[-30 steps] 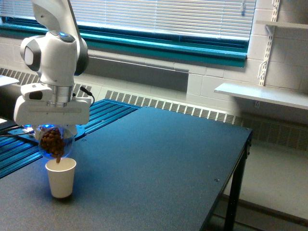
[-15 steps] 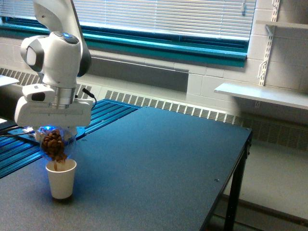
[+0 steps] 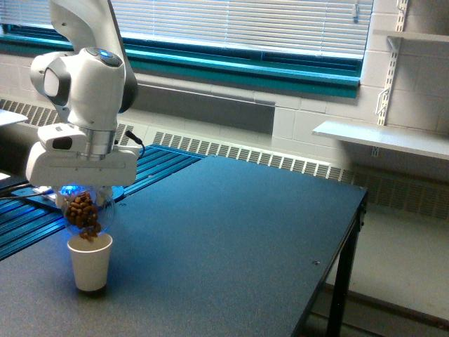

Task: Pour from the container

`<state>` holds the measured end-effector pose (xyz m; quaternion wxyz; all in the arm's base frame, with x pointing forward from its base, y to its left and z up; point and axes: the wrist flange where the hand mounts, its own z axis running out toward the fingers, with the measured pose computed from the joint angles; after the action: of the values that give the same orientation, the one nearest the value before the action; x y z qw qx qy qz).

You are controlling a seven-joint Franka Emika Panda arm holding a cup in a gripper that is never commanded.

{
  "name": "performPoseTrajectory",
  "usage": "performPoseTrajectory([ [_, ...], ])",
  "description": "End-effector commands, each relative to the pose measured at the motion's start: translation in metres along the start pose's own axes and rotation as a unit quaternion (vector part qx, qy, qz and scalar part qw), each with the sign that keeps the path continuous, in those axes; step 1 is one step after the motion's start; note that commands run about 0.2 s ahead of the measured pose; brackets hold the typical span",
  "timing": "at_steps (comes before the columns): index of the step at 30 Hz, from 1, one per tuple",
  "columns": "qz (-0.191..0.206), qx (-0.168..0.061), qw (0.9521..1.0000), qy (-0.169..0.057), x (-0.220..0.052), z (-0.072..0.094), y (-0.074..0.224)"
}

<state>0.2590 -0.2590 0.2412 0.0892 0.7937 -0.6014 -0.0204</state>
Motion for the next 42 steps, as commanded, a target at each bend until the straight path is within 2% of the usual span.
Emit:
performPoseTrajectory([
  [1,-0.014,-0.006,0.9999,-0.004,0.000,-0.001,-0.004],
  [20,-0.022,-0.020,0.9995,-0.013,-0.002,0.001,0.000],
  [25,-0.034,-0.038,0.9986,-0.015,-0.005,0.005,0.005],
  [42,-0.037,-0.029,0.9988,-0.012,0.000,-0.003,-0.005],
])
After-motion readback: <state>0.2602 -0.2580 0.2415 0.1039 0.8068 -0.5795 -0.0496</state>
